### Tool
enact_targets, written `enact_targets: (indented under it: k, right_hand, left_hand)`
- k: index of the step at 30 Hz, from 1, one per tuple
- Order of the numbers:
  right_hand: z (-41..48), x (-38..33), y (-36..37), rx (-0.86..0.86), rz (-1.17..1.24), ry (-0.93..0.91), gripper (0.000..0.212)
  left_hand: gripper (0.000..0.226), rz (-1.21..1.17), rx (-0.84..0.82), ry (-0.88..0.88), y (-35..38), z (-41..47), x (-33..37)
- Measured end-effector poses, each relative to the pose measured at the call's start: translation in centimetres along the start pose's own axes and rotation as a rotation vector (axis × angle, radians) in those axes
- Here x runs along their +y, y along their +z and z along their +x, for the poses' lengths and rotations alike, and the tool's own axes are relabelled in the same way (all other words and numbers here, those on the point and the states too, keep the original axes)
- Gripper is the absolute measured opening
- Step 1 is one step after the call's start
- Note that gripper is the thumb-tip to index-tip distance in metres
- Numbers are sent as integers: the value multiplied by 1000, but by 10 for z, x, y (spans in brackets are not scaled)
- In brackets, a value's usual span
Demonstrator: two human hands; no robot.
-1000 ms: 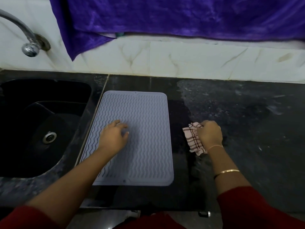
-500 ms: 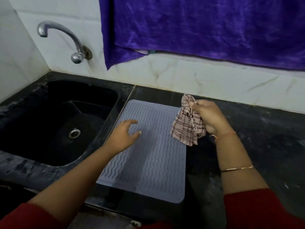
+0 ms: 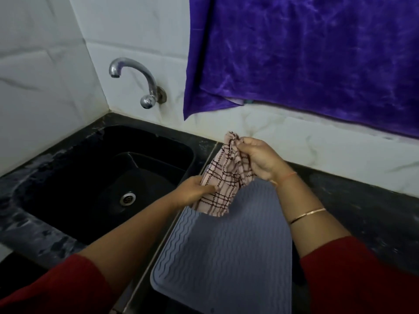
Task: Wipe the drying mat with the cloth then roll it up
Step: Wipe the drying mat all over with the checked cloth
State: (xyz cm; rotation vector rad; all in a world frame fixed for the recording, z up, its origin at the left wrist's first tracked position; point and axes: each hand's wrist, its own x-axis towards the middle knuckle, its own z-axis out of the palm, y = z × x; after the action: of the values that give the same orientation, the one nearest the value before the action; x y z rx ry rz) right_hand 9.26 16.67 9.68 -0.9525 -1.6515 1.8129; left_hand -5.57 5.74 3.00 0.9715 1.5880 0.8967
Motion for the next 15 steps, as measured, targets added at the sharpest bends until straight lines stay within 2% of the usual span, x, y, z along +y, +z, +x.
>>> enact_targets:
  k: [3,6,7,10,11,13,15]
  right_hand:
    - [10,29,17,90,-179,-99,19]
    - [6,62,28,-6,-352,-92,18]
    - [4,72,29,-79,-383,-55,30]
    - [0,97,30,-231,-428,7,85]
    - [1,103,29,-233,-489,-15,91]
    - [6,106,24,-143,-524,-16,74]
    - [17,101,16,-52,-493,25,55]
  left_hand:
    - [24,-221,39,-114,-1,11,-7]
    - [28,-353,-24,-208,-2,17,-9]
    - [29,-356,-50,-219,-3,20,-10]
    - [33,-382,-131,-253,-5,23,-11]
    - [33,-388,-170,-255,-5,23,-11]
    - [30,-368,-221,-234,-5,23,-13]
    - [31,-289,-199,-151,-6,26,-17]
